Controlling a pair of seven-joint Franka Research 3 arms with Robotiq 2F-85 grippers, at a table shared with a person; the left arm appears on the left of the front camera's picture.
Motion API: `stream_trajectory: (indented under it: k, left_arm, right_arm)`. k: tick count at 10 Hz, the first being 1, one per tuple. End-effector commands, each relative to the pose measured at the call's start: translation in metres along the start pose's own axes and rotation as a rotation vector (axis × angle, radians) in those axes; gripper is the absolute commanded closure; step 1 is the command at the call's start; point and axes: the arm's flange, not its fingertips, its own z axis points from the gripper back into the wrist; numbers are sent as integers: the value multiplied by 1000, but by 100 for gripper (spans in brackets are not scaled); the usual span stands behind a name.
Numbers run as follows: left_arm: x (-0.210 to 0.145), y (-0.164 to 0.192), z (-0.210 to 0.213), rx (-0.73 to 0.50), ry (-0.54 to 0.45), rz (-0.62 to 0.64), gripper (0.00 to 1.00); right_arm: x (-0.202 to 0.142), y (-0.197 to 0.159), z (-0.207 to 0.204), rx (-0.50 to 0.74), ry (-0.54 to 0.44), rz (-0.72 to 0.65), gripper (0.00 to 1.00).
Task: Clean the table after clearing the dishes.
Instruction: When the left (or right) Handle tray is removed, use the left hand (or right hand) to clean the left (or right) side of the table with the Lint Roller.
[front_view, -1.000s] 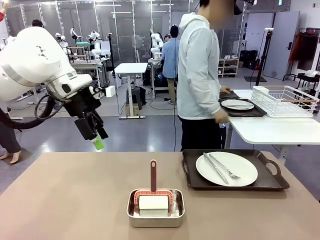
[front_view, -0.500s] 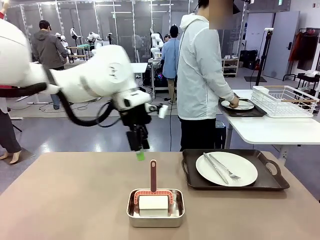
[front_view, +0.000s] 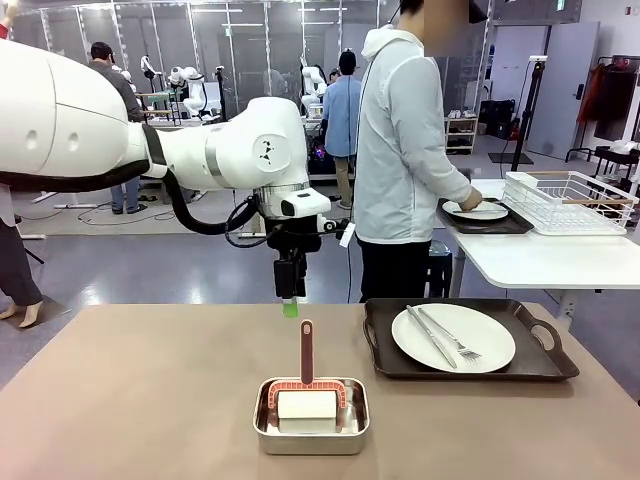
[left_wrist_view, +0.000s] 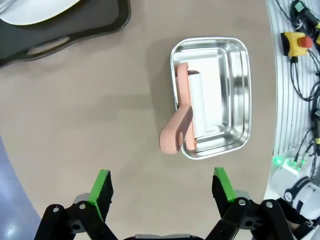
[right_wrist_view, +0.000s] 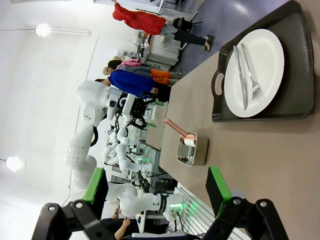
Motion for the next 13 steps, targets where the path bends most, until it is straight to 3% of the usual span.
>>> stream_trajectory:
  k: [1, 6, 11, 12, 13]
  left_arm:
    - [7, -3, -2, -39, 8, 59, 0]
    - [13, -9, -47, -81, 3, 178, 0]
    - [17, -13, -73, -123, -42, 137, 0]
    - [18, -13, -75, -132, -30, 137, 14]
    - [19, -14, -76, -143, -10, 127, 46]
  right_arm:
    - [-1, 3, 1, 6, 1, 8, 0]
    - [-1, 3, 1, 6, 1, 8, 0]
    - [-1, 3, 1, 6, 1, 8, 0]
    - [-1, 3, 1, 6, 1, 8, 0]
    - [-1, 3, 1, 6, 1, 8, 0]
